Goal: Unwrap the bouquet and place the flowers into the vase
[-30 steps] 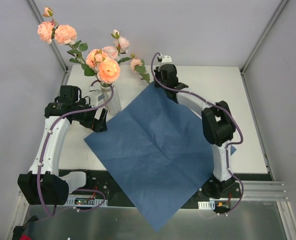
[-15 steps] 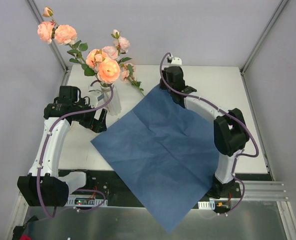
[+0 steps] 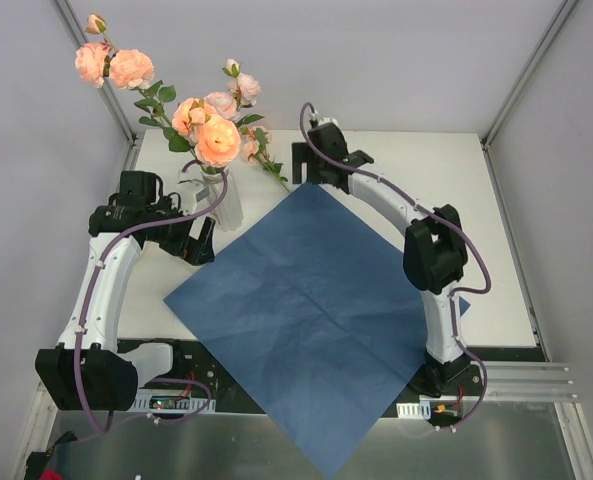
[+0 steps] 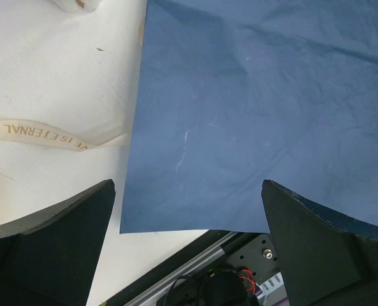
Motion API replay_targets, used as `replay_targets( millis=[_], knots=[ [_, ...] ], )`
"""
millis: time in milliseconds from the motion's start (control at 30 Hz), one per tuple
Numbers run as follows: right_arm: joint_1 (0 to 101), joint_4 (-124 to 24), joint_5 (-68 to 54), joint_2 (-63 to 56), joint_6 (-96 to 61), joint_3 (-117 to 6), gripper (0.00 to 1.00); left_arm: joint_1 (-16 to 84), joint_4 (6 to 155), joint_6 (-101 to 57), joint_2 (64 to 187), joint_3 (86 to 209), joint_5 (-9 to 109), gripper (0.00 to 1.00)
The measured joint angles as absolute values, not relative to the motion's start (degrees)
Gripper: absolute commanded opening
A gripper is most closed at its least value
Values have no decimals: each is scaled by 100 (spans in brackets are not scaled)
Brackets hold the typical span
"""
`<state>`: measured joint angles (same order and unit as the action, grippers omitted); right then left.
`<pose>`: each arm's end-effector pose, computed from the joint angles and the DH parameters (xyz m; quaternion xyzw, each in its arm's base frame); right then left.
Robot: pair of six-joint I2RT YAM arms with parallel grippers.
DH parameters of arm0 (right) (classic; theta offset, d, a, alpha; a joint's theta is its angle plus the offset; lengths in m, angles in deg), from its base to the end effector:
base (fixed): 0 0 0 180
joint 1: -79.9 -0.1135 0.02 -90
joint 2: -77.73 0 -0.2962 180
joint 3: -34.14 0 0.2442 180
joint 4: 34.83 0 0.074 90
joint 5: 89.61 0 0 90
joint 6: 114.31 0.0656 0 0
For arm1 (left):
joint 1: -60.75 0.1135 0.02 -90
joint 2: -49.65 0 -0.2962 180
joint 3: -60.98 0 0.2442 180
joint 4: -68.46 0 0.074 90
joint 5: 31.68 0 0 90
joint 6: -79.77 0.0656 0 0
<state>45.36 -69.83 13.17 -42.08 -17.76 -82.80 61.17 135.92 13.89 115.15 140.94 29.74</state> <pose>0.4366 0.2829 0.2736 -0.1684 0.8780 0.0596 0.4440 0.2131 -0.0298 0.3389 0.2654 0.8833 -0.1634 0.3502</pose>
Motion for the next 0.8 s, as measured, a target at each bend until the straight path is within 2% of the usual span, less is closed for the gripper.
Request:
replay_targets(
  millis=[167, 333, 533, 800],
  knots=[
    [4717, -6750, 399, -4732, -2622, -9921, 93, 6117, 13587, 1393, 11528, 14092, 2981, 99],
    [4842, -6651, -722, -5672, -3022, -11458, 78, 6117, 13561, 1411, 11613, 14088, 2988, 99],
    [4842, -6953, -1245, -6256, -3015, -11043, 80, 6117, 13555, 1432, 11635, 14088, 2988, 99],
    [4649, -7847, -1076, -6914, -3332, -11386, 76, 6117, 13552, 1430, 11655, 14088, 2985, 99]
  ],
)
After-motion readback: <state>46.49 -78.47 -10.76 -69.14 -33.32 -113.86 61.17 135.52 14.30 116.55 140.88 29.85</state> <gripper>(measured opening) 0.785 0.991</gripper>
